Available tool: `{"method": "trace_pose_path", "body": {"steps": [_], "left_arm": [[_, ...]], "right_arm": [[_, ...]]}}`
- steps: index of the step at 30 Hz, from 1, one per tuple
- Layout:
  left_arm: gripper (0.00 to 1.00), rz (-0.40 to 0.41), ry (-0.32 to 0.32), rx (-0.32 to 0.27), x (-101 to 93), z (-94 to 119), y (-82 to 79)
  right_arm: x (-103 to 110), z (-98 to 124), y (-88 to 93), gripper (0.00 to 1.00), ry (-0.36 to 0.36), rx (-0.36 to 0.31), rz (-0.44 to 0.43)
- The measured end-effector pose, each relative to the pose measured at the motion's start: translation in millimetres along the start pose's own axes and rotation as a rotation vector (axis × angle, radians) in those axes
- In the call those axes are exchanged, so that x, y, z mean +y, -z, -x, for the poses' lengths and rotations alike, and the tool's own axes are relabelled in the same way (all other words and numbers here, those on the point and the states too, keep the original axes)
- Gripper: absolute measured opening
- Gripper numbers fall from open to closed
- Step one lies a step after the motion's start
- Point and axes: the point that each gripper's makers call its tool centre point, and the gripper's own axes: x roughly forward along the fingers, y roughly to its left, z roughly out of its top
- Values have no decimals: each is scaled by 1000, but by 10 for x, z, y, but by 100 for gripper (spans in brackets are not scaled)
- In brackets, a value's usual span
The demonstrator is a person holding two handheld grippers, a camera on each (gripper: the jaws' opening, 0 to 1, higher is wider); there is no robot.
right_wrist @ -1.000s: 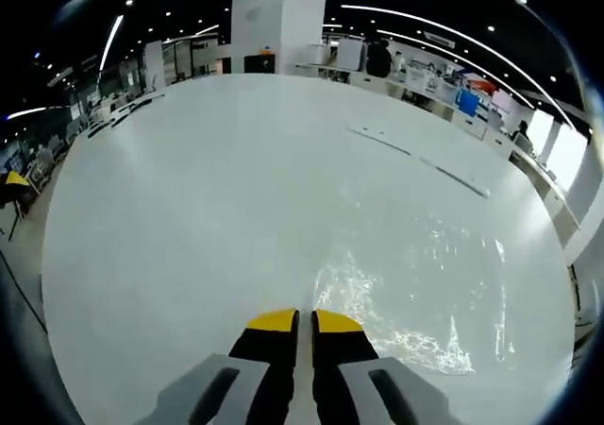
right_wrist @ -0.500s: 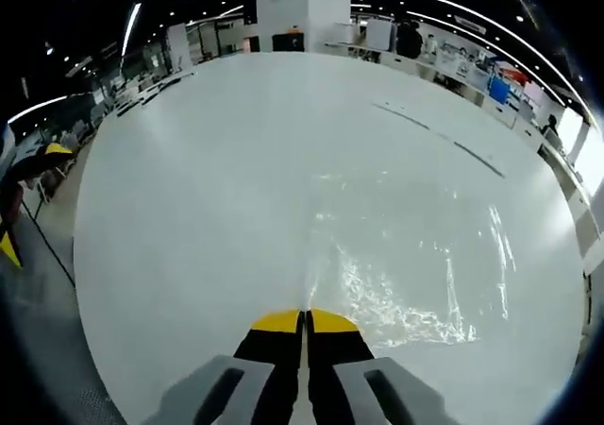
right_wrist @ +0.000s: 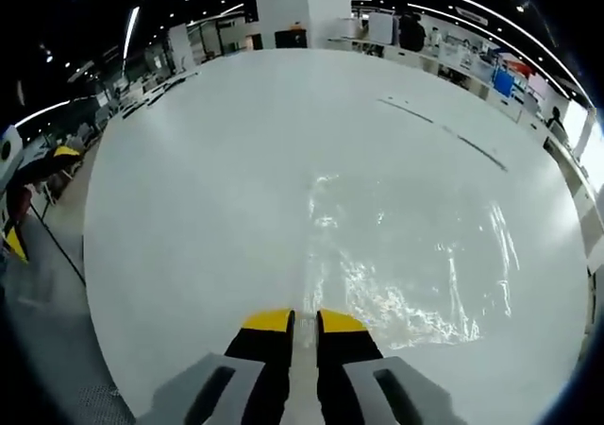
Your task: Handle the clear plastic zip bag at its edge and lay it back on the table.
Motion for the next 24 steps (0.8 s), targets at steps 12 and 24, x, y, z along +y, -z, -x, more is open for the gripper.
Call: {"method": "trace_pose_path", "body": {"steps": [12, 24], "left_arm": [[85, -32, 15, 20, -70, -46, 12], [84, -29, 17, 17, -33, -88, 7]], "right_arm": [[-137, -135, -141, 32, 87, -65, -85], [-231, -176, -96, 23, 117, -26, -52]]}}
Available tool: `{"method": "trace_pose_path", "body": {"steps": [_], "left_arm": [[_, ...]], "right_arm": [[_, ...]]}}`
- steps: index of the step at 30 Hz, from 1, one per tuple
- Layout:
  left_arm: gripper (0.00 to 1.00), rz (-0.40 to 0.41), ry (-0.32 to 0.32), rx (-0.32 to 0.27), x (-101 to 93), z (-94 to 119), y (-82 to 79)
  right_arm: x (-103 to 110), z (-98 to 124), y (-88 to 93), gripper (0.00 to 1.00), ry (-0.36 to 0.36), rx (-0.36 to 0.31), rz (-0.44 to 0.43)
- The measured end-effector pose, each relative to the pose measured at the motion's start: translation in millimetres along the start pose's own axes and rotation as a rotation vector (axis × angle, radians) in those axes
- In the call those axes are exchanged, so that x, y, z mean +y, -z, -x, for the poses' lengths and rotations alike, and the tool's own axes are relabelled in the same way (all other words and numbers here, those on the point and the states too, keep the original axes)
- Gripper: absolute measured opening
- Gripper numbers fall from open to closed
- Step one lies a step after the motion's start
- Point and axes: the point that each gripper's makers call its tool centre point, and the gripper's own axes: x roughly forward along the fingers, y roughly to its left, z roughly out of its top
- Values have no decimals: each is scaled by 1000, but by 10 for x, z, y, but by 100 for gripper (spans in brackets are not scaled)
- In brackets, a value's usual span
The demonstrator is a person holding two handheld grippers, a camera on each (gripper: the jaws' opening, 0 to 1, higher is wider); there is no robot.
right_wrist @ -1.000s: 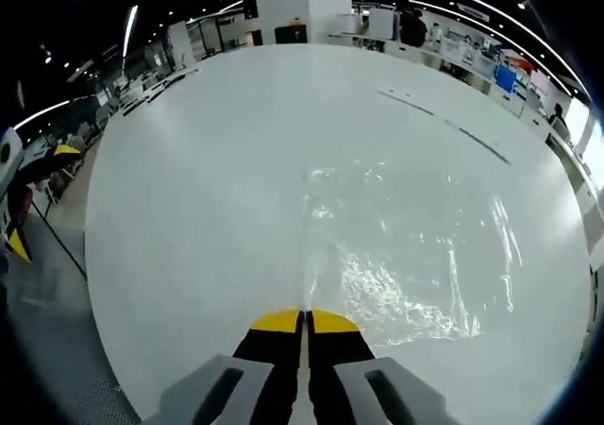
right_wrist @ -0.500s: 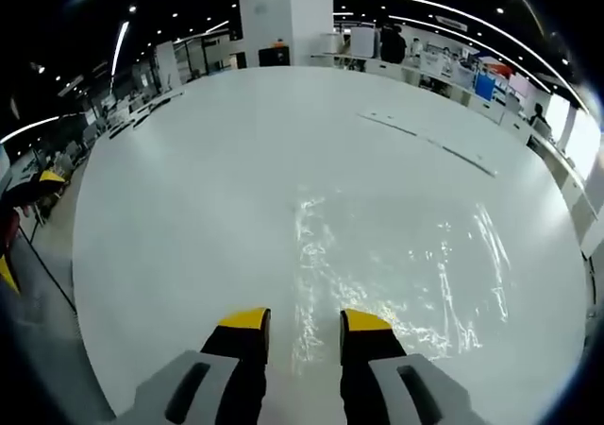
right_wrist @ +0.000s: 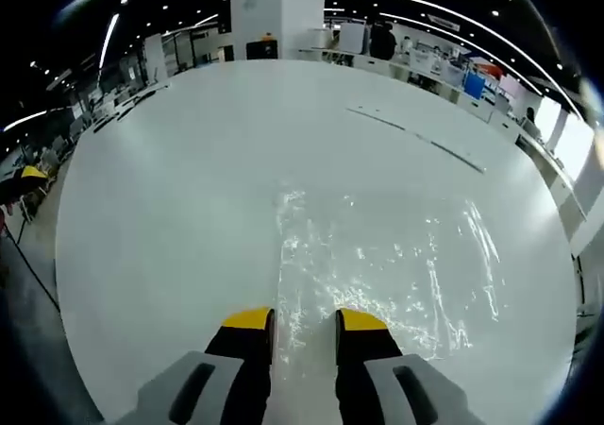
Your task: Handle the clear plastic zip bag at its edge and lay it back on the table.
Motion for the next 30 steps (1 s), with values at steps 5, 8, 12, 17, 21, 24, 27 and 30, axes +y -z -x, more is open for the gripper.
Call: {"method": "trace_pose_path", "body": {"steps": [5, 8, 12, 17, 21, 24, 27, 30], "left_arm": [[83, -6, 3, -3, -7, -9, -19], [82, -5, 4, -3, -3, -8, -14], [82, -3, 2, 1, 3, 4, 5], [81, -7, 3, 8, -8, 18, 28], [81, -1, -5, 6, 12, 24, 30], [81, -2, -5, 8, 9, 24, 28], [81, -10, -3, 13, 12, 21, 29], [80, -15, -2, 18, 19, 18, 37]], "right_arm": [[-10, -2, 12, 10, 1, -17, 15], [19, 12, 33, 0, -1, -17, 65], [9, -13, 24, 0, -9, -22, 54], [131, 6, 25, 0, -72, -30, 109], [218, 22, 45, 0, -99, -40, 143], [279, 13, 47, 0, -135, -41, 195], [417, 41, 68, 0, -175, -41, 293], [526, 69, 80, 0, -205, -39, 374]]}}
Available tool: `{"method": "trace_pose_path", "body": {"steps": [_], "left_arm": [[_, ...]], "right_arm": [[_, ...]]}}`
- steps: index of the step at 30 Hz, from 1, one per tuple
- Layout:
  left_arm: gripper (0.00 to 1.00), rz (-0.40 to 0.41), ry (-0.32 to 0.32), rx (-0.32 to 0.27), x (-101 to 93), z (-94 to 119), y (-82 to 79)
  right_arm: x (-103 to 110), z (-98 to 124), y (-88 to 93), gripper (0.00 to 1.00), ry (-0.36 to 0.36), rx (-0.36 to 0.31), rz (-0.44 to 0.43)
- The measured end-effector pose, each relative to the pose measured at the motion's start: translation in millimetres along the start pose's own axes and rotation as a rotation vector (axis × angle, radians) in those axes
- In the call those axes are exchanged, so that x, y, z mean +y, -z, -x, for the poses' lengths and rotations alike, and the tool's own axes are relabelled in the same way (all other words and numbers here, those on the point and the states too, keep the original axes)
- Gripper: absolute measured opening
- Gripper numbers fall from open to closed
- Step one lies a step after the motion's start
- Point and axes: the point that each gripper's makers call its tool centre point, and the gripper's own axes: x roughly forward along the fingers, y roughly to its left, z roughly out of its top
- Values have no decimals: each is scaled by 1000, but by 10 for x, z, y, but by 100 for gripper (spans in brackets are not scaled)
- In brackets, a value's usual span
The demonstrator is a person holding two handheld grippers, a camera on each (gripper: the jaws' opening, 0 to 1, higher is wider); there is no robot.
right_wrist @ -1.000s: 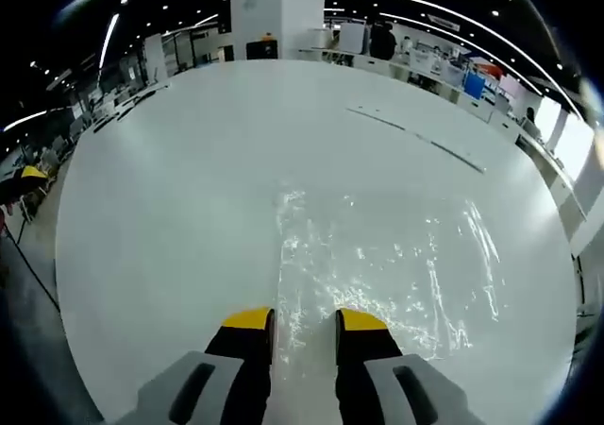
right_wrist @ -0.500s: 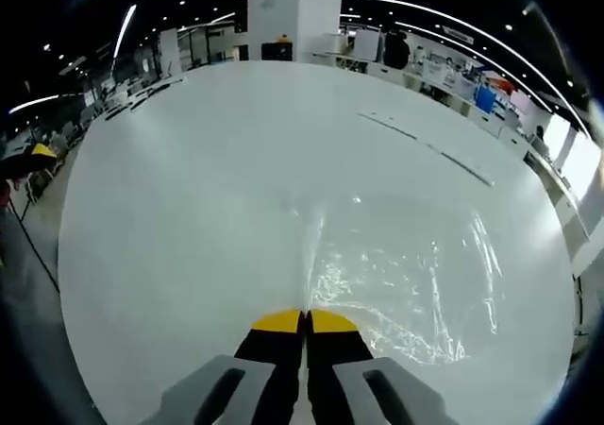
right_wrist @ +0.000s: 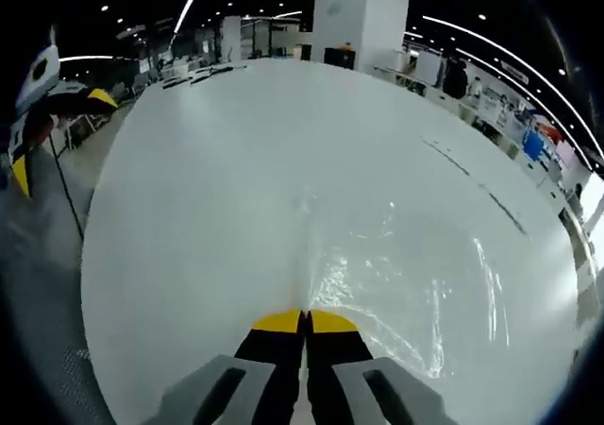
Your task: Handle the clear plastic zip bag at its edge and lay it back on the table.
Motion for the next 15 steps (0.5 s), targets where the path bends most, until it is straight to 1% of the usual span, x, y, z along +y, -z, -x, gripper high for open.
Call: {"method": "trace_pose_path", "body": {"steps": [2, 4, 8, 14, 15], "left_arm": [[80, 0, 1, 0, 1, -3, 1], [80, -4, 3, 4, -3, -6, 6], [80, -9, 6, 9, 4, -16, 15], [79, -19, 13, 15, 10, -32, 16], [78, -22, 15, 17, 7, -38, 13]], "right_arm": [[8, 2, 9, 0, -6, 22, 70], [71, -3, -28, 0, -35, 3, 85], [189, 38, -68, 0, -56, 3, 152], [267, 125, -123, 0, -83, -11, 215], [277, 151, -137, 0, -83, -9, 238]]}}
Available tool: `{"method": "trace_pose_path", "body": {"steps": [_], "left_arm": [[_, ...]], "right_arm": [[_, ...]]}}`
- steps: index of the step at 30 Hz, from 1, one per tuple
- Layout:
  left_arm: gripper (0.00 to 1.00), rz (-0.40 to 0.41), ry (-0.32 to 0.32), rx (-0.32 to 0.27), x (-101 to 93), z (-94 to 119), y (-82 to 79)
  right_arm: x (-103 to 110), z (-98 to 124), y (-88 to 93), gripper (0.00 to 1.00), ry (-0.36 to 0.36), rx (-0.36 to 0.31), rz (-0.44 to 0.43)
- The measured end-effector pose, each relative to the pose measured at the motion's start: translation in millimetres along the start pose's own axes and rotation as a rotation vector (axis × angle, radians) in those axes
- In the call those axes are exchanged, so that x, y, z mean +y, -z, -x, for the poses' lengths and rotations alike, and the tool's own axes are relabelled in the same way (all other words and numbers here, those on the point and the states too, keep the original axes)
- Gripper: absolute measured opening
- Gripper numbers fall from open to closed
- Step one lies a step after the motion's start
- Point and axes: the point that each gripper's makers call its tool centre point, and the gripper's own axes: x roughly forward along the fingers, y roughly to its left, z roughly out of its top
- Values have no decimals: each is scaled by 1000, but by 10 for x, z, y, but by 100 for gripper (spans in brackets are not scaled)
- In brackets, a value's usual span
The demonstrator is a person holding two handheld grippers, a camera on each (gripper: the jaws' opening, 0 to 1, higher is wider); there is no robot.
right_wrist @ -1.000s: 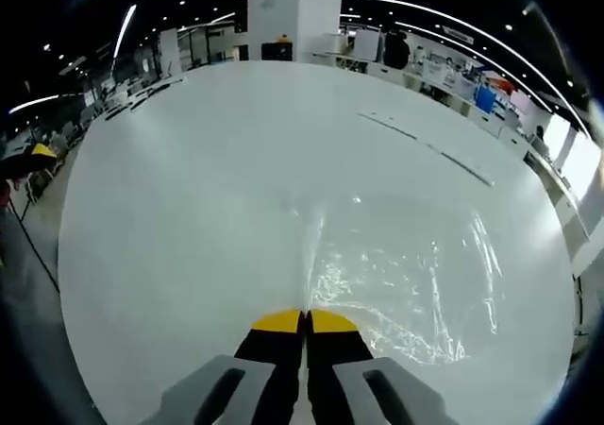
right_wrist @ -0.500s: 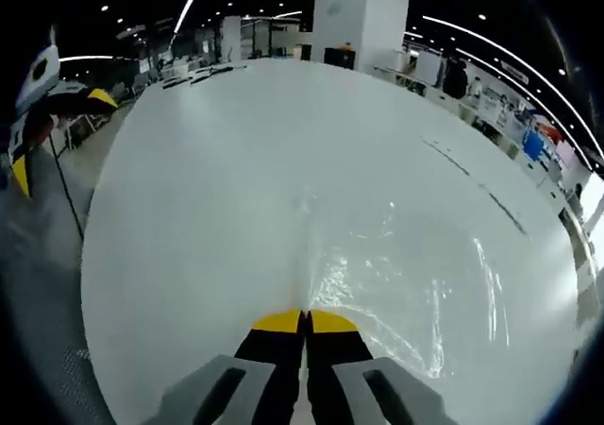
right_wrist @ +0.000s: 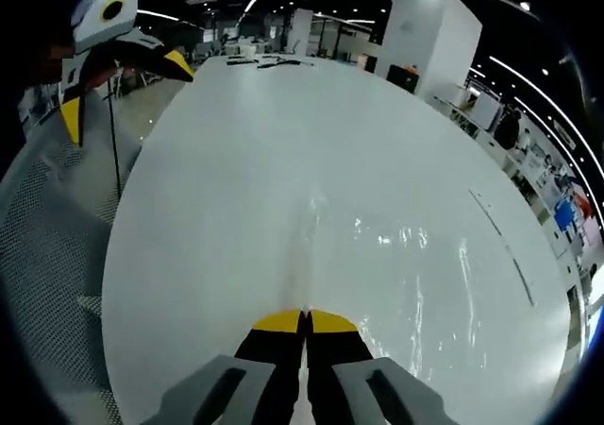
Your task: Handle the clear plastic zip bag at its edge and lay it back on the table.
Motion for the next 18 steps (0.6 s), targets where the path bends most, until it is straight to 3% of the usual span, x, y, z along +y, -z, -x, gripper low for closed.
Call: {"method": "trace_pose_path", "body": {"steps": [12, 18], "left_arm": [[76, -43, 24, 16, -34, -73, -44], [75, -62, 37, 20, -52, -102, -72]], "right_arm": [[-28, 193, -106, 0, 13, -18, 99], [78, 246, -145, 0, -13, -25, 153]]}}
